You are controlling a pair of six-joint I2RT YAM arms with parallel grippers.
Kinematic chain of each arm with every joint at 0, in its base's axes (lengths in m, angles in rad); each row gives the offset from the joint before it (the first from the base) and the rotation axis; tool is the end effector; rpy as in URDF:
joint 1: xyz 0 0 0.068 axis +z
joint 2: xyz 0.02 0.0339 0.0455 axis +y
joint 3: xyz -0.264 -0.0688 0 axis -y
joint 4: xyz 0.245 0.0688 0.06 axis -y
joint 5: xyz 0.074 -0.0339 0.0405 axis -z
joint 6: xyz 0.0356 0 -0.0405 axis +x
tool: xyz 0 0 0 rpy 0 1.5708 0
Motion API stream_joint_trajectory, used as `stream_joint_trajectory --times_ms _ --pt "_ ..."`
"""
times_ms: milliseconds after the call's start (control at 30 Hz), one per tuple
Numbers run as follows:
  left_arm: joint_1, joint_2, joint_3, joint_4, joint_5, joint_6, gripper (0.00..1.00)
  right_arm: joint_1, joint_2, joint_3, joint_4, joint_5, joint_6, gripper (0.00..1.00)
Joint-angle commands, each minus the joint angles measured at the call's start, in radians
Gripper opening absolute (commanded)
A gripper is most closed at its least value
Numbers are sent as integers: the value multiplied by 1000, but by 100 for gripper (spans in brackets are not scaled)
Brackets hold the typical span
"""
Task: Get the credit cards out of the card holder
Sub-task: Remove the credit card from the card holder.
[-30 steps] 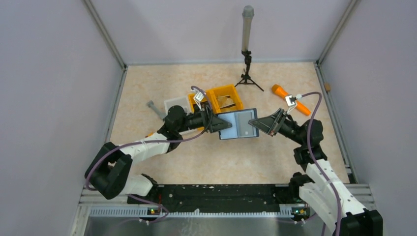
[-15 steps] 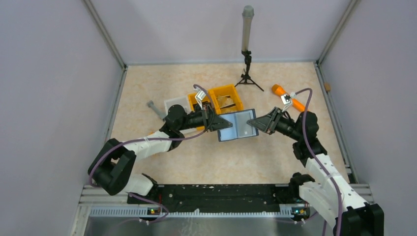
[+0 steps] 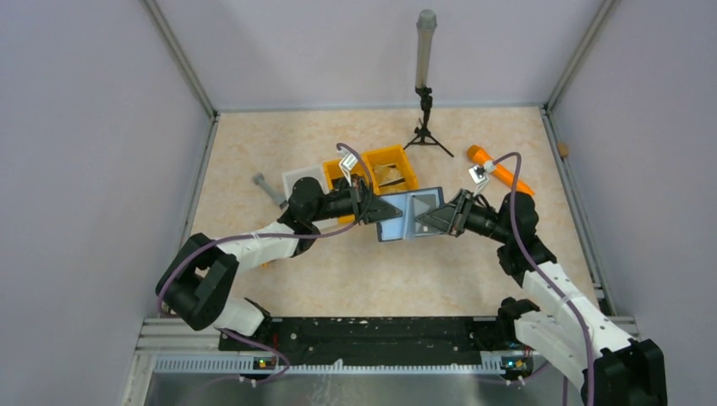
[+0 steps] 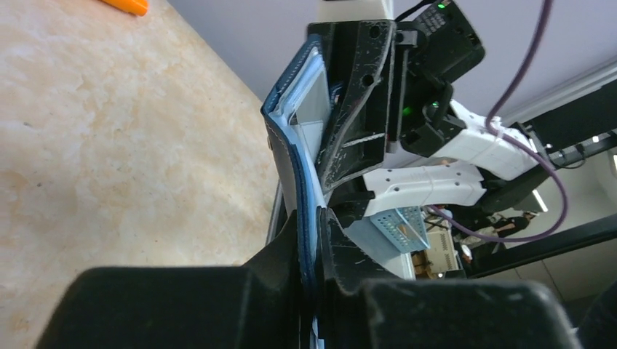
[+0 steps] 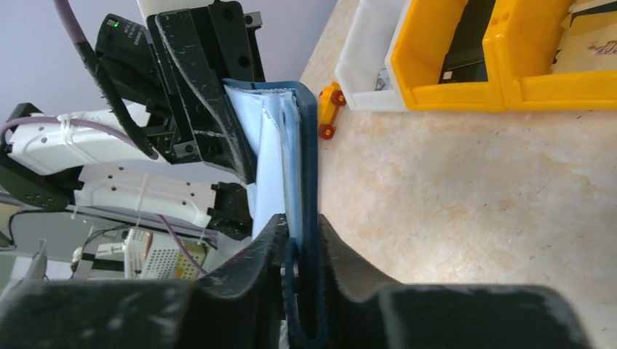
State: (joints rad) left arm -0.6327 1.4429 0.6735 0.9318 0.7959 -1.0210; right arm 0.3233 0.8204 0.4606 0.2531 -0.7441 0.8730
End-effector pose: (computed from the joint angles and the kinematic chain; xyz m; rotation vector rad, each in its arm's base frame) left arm 0.2282 -0.1989 0.2640 0.4657 1.7133 -1.8313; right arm 0.1725 0.0832 0.2658 -0.1179 1.8872 1.4783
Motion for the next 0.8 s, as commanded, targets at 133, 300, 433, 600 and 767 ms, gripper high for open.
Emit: stream_joint_trajectory --times_ms 133,300,433,600,767 --pt "-43 -54 83 -235 -103 198 47 19 -11 68 -25 24 -56 4" --pt "-109 -84 146 -471 -198 353 80 21 -7 63 -20 41 -47 0" --pt "-137 -67 186 -558 -231 407 78 22 -8 64 -3 40 -31 0" --pt "-141 -37 240 -689 -275 465 49 23 -16 70 -8 45 -30 7" --pt "-129 -38 229 -687 -276 448 32 22 -38 77 -37 50 -45 24"
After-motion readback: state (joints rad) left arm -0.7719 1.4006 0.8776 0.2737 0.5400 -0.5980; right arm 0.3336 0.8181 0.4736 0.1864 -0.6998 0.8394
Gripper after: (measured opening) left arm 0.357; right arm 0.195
